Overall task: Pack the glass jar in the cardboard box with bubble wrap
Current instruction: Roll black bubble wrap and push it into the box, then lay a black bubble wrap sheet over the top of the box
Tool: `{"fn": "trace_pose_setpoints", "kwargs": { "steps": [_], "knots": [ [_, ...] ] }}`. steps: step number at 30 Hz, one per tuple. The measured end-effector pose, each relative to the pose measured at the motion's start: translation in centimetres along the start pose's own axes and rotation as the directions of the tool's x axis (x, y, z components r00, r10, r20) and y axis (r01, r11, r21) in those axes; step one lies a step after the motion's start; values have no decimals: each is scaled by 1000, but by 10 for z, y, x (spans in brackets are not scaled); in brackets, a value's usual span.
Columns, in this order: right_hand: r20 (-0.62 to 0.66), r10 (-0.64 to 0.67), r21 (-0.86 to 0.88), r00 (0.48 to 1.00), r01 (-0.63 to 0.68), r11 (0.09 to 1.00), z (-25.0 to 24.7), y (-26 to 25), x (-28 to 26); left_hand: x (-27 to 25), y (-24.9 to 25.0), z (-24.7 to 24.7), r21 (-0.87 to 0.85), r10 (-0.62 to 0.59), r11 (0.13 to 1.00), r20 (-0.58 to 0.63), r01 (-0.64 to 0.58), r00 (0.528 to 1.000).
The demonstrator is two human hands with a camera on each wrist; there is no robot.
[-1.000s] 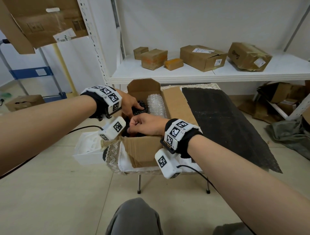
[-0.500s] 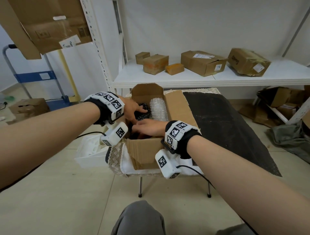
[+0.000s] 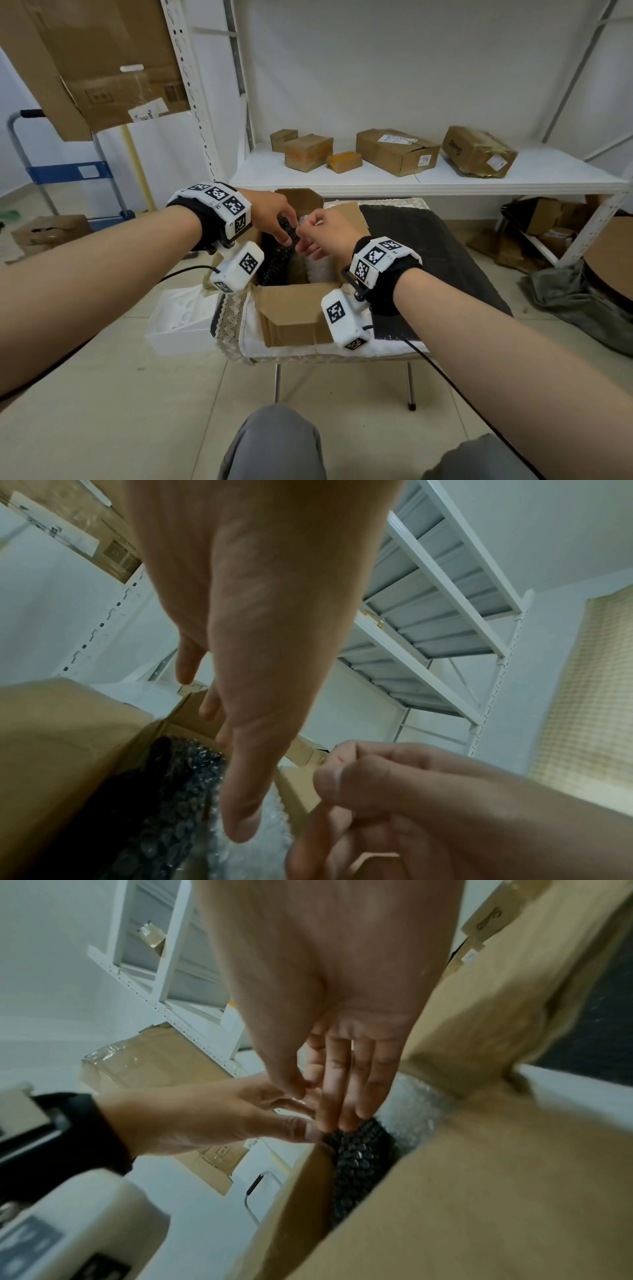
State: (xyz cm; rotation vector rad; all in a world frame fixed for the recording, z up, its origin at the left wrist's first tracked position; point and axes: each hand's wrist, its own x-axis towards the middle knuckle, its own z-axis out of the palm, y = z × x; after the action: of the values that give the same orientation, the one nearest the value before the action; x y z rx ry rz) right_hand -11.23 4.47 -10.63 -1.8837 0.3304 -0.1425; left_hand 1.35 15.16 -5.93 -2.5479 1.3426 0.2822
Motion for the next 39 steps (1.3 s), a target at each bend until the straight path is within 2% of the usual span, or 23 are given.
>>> {"fn": "trace_pose_setpoints", "kwargs": {
  "steps": [3,8,16,22,24,26,28,31,35,39],
  "knots": [
    [-128,-22,-23,992,19,1000,-20,0,-9,-3,18,-7,-26,33,999,-20,-34,999],
    [-302,31,-1,953,-32,999,-59,16,-19,1,63,-22,-42,125,991,-62,-128,990],
    [-467,109,-33,877,-140,990,-124,53,-51,24,158,-34,-81,249,962,-130,-261,960],
    [-536,216,-8,816,-261,965,-152,99,-74,46,219,-11,-105,275,953,-83,-283,958],
    [-516,289,38,807,-315,948,-157,115,-76,53,235,1,-107,259,958,-87,-267,962],
    [-440,369,35,818,-395,918,-160,127,-79,58,248,13,-127,260,955,-81,-269,962],
    [-342,424,-50,838,-467,883,-162,135,-84,62,259,24,-156,262,951,-37,-265,964],
    [-211,468,-139,858,-500,855,-159,144,-91,67,267,39,-190,238,954,17,-230,971],
    [-112,561,-213,820,-571,793,-160,159,-92,73,267,63,-167,176,973,74,-162,982],
    [-36,585,-278,810,-570,773,-163,151,-95,75,263,86,-138,184,976,123,-167,975]
  ]
}}
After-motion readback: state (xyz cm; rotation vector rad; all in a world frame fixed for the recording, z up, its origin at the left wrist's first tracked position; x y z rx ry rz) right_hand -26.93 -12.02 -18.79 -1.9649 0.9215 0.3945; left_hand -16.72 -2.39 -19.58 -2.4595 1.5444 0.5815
